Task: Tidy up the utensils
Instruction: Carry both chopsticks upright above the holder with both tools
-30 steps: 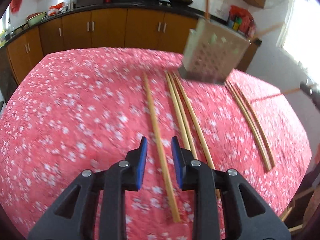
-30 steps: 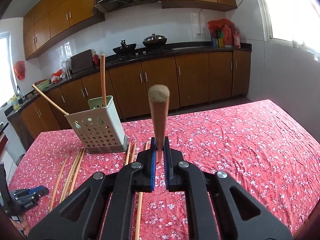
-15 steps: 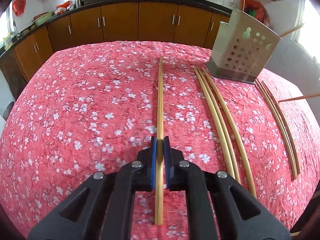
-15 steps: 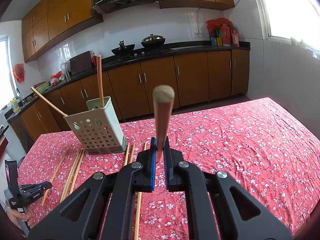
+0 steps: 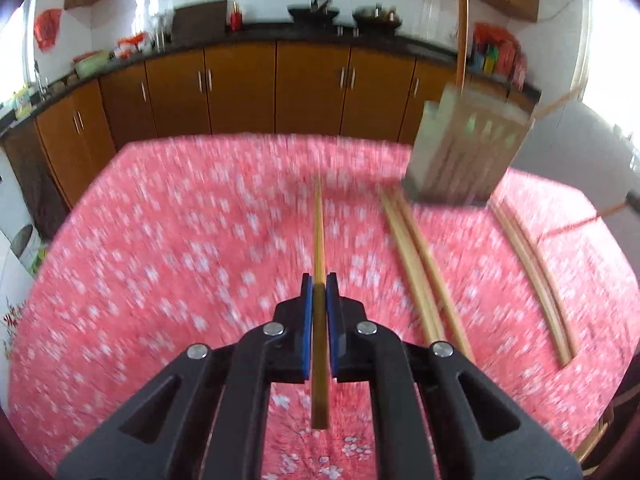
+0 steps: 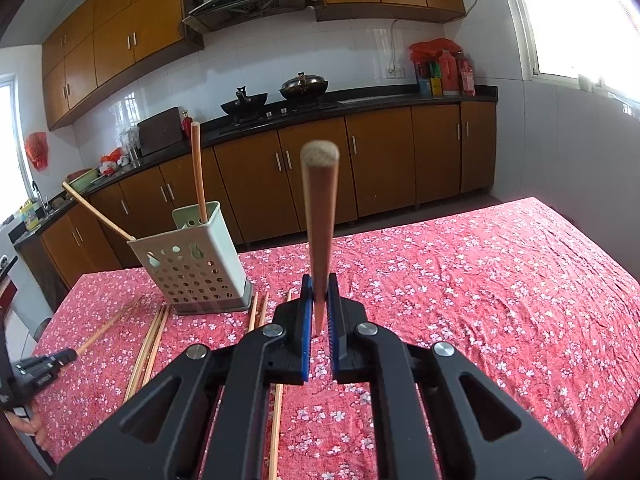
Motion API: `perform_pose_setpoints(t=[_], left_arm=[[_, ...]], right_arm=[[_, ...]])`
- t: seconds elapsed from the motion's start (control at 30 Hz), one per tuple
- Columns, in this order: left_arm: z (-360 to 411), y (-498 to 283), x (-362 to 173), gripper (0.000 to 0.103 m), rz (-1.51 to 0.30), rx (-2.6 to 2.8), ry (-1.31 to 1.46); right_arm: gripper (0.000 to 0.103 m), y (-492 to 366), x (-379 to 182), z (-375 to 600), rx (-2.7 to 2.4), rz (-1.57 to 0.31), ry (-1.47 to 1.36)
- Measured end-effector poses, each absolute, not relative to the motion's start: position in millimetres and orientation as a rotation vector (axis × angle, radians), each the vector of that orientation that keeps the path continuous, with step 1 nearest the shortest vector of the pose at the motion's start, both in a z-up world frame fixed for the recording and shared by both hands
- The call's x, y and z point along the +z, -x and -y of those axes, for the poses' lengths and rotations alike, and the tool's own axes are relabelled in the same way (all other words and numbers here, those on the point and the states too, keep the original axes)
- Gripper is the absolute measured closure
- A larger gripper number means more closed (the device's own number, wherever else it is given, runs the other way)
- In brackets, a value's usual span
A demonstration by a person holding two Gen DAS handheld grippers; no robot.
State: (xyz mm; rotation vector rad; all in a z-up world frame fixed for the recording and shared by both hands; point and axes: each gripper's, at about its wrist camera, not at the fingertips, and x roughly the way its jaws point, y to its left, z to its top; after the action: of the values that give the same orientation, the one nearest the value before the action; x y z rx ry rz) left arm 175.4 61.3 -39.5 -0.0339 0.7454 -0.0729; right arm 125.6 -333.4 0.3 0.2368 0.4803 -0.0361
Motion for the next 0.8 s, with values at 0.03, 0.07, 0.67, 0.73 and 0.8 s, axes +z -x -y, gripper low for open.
perform_pose_setpoints(t=[0.03,0.07,0.67,0.73,0.8], left_arm=[[-63,-175,-31,0.095,-0.721,-0.071,0.042],[-66,-173,-20,0.095,-0.691,-0.066,0.054],[-64,-165,105,0.096,-0.451,-0.155,0.139],[-53,-161,124,0.096,-0.416,-0.194,0.136],[-42,-160,137,0.096,-0.383,-0.222,0.144]], right_arm=[[0.096,-126,1,334,-0.037,-0.479,-0.239],[0.096,-125,1,335,-0.037,-0.476,-0.241],[0.096,-122,65,325,0.119,-0.356,-0.313],[0.096,-121,80,321,0.164,-0.329,-0.325],[0.096,-120,95,315,0.201,-0.296,-0.327]])
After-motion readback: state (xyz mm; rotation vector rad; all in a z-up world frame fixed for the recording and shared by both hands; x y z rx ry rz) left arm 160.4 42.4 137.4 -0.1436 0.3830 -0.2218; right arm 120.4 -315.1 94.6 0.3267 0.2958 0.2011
